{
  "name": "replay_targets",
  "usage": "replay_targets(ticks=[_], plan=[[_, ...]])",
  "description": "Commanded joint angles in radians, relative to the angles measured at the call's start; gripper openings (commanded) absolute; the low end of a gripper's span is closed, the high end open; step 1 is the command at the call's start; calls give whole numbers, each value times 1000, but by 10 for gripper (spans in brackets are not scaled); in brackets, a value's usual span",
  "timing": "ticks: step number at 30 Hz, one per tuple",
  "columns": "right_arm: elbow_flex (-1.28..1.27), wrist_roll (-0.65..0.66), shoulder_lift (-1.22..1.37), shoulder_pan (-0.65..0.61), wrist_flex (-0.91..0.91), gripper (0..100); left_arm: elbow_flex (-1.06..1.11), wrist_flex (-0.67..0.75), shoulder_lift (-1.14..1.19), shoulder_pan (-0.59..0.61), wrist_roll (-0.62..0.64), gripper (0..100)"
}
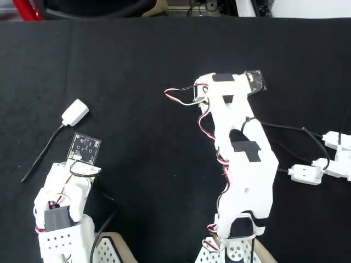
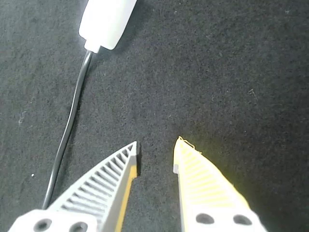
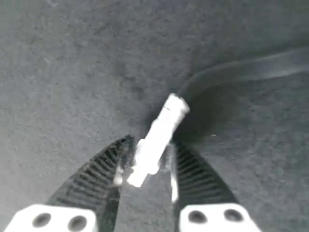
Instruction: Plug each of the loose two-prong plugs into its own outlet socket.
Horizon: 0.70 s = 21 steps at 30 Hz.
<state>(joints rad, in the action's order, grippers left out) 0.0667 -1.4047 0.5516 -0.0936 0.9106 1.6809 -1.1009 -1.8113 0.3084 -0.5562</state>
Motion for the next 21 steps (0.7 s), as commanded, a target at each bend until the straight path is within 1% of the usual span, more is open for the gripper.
replay_targets(ticks=[1, 4, 7, 11, 13, 16, 21], plan=[[50, -5, -2, -8, -5, 77, 19, 11, -9, 7, 5, 131], [48, 37, -2, -12, -3, 71, 19, 11, -9, 7, 5, 132], [48, 60, -7, -14, -2, 17, 19, 11, -9, 7, 5, 132], [70, 110, -8, -15, 43, 15, 19, 11, -9, 7, 5, 133], [94, 173, -8, -25, 81, 15, 19, 11, -9, 7, 5, 133], [140, 342, -10, -68, 189, 14, 19, 11, -9, 7, 5, 133], [229, 764, -4, -186, 382, 14, 19, 11, -9, 7, 5, 134]])
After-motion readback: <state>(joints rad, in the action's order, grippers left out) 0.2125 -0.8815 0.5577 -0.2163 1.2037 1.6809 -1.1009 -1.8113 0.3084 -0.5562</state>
